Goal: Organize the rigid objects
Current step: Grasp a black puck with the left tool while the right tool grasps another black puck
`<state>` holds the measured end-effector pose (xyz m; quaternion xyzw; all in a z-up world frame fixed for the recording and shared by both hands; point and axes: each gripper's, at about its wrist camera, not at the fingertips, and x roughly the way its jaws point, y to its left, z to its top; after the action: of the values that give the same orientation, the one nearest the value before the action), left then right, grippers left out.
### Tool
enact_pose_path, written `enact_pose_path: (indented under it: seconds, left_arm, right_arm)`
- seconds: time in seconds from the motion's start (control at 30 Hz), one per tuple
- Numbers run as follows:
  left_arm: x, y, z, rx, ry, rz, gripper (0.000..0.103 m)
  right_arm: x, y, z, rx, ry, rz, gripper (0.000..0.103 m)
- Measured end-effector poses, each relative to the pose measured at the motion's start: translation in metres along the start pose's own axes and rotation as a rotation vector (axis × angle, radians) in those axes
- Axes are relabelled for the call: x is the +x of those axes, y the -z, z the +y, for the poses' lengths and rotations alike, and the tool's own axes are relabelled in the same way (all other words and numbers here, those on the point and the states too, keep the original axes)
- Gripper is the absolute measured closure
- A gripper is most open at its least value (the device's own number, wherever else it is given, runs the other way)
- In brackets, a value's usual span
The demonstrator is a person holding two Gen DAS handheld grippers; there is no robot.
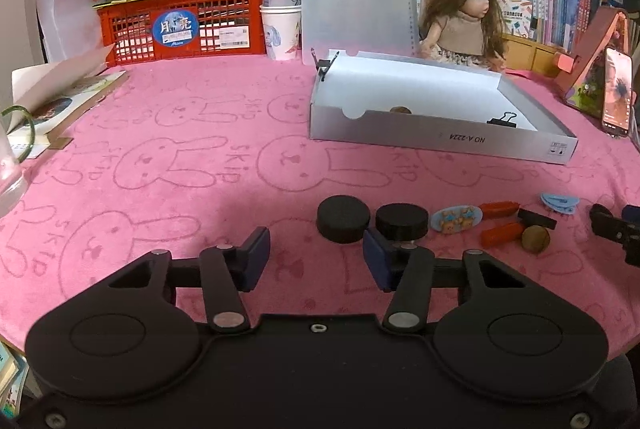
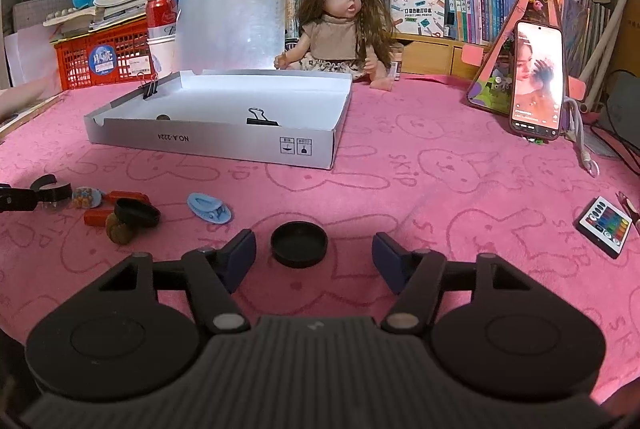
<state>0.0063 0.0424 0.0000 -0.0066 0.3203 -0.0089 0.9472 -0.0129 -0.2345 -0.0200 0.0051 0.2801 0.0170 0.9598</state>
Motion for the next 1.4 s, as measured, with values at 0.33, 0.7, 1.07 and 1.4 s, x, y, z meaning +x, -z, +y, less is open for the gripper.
enact_pose_path:
  seconds: [0.33, 0.7, 1.07, 1.4]
  left_arm:
    - [0.02, -0.004, -0.014, 0.024, -0.023, -0.046, 0.055]
    - [0.016, -0.009, -0.016, 0.019, -0.012, -0.049, 0.072]
    - [-0.005, -0.02, -0.02, 0.023, 0.004, -0.096, 0.073]
    - [-0.011, -0.026, -0.023, 0.014, 0.028, -0.096, 0.072]
  right_arm:
    - [0.003, 0.002, 0.001, 0.006, 0.004, -0.018, 0.036]
    - [-0.004, 0.001, 0.004, 0.011, -0.024, -0.054, 0.067]
    - [-0.01, -0.009, 0.004, 0.018, -0.029, -0.076, 0.067]
    - [-0.012, -0.015, 0.005, 0.014, -0.03, -0.088, 0.067]
